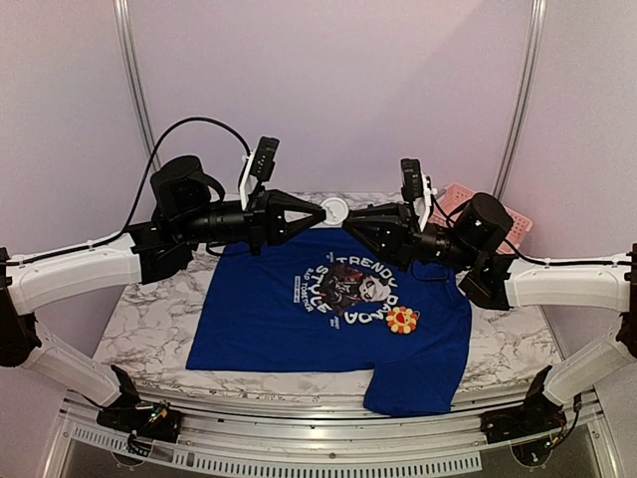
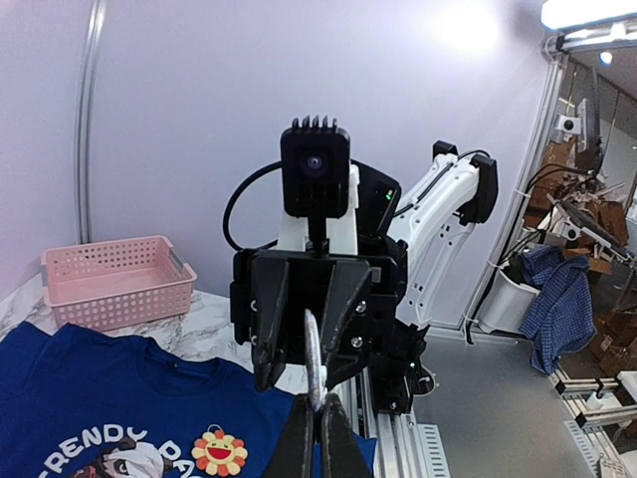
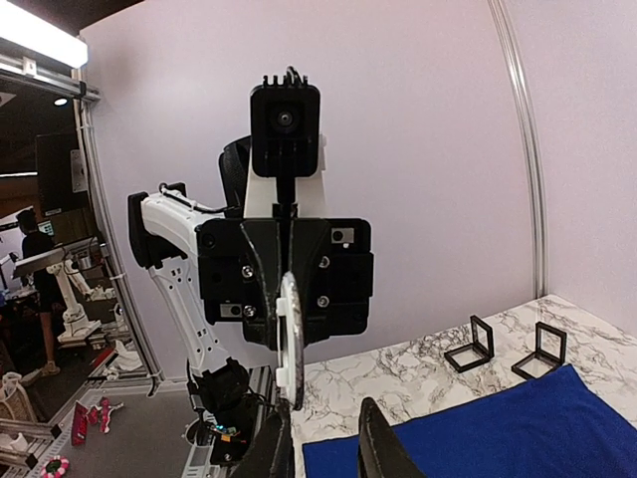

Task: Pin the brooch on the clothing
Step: Pass from the left arm to the right

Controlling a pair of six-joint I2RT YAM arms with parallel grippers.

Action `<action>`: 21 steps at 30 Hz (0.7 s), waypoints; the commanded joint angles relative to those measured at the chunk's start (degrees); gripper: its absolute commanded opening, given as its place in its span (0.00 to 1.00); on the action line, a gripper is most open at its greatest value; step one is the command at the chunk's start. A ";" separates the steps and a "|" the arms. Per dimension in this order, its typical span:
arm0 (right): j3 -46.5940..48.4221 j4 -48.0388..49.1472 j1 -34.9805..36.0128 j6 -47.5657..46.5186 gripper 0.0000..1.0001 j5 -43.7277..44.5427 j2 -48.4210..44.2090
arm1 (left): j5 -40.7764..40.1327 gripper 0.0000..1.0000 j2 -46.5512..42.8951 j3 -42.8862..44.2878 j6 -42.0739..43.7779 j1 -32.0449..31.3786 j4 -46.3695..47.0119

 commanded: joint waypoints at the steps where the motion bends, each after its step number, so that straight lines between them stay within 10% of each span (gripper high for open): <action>1: 2.16 2.14 -0.03 0.91 0.19 -2.69 0.97 | -0.06 0.00 0.50 -0.73 0.27 -0.81 0.68; 17: 2.01 -0.66 0.04 -0.83 0.00 -2.60 -0.06 | -1.04 0.00 0.38 -1.51 3.05 -1.10 -2.08; 21: 1.56 -10.06 0.04 -4.32 0.00 -0.18 -3.17 | 0.24 0.67 -1.19 -1.11 10.32 -0.04 -9.73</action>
